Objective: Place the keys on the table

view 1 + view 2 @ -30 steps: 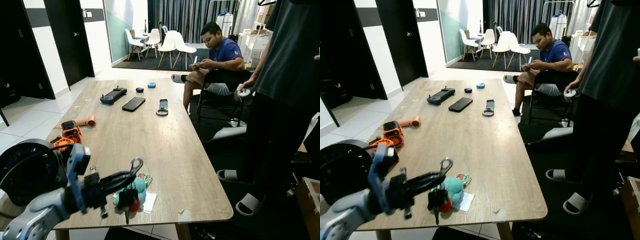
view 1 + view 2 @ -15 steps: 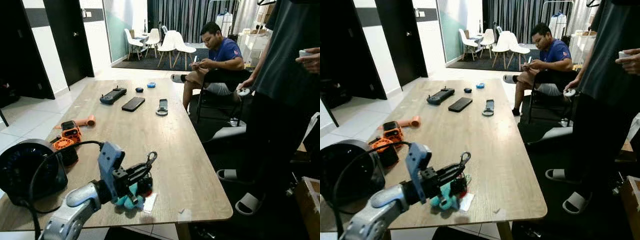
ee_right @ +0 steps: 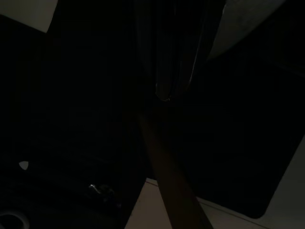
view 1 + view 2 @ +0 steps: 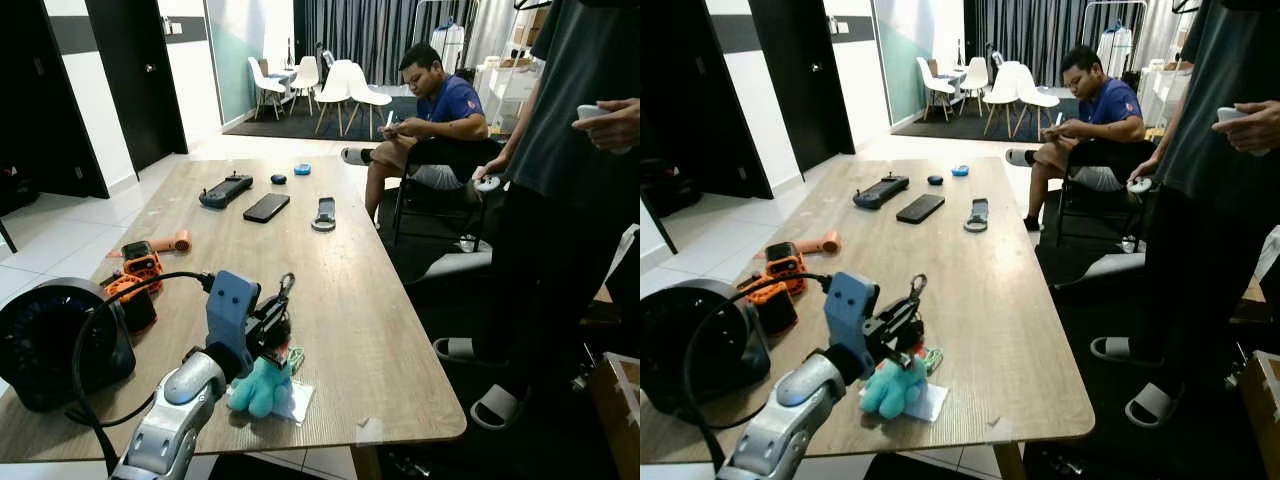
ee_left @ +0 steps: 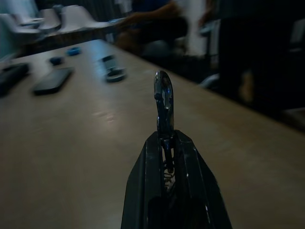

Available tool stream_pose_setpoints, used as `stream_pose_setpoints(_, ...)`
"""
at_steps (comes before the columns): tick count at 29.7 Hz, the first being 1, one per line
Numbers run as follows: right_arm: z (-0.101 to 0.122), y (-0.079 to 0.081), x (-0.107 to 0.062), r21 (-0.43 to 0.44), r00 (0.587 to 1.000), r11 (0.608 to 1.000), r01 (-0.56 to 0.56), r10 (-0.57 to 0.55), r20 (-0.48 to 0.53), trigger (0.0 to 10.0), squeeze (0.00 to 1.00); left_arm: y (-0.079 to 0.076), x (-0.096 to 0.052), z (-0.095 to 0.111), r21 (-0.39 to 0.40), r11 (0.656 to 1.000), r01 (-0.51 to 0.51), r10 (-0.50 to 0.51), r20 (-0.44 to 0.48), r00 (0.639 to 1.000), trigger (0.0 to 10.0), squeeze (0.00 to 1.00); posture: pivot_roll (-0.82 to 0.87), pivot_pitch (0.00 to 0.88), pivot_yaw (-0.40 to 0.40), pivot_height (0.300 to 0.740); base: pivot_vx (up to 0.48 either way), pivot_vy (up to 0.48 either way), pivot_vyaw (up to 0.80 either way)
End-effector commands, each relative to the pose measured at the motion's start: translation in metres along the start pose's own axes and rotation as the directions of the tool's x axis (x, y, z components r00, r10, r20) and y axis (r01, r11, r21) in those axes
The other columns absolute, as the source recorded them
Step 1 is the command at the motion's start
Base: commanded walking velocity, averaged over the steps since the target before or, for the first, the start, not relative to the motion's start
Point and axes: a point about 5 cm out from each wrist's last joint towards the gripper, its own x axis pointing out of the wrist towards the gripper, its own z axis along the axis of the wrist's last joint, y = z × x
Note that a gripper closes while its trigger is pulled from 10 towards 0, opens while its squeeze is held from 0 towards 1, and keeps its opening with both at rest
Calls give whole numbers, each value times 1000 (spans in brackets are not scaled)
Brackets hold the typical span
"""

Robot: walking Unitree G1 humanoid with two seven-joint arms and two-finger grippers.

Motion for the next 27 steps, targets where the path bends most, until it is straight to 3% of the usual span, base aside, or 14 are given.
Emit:
stream_pose_setpoints(1, -4, 2, -1, 11, 1000, 1000, 1, 0, -14, 10000, 0, 1, 3, 0, 32, 999, -29, 29, 9, 1000, 10000, 0, 8, 36, 48, 740, 0, 0, 0)
stream_pose_setpoints(2, -4, 2, -1, 13, 1000, 1000, 2, -1, -14, 10000, 0, 7, 7, -3, 88, 993, -85, 85, -1, 996, 10000, 0, 6, 37, 51, 740, 0, 0, 0)
stream_pose_setpoints(8, -4, 2, -1, 18, 1000, 1000, 6, -6, -13, 10000, 0, 19, 8, -11, 195, 974, -117, 123, -20, 992, 10000, 0, 2, 39, 55, 740, 0, 0, 0)
stream_pose_setpoints(22, -6, 1, -2, 18, 1000, 1000, 7, -7, -18, 10000, 0, 49, -8, -16, 191, 976, -106, 116, -39, 992, 10000, 0, 12, 46, 49, 740, 0, 0, 0)
stream_pose_setpoints(27, -5, 2, -2, 18, 1000, 1000, 7, -6, -15, 10000, 0, 67, -16, -19, 230, 959, -165, 182, -59, 981, 10000, 0, 12, 47, 50, 740, 0, 0, 0)
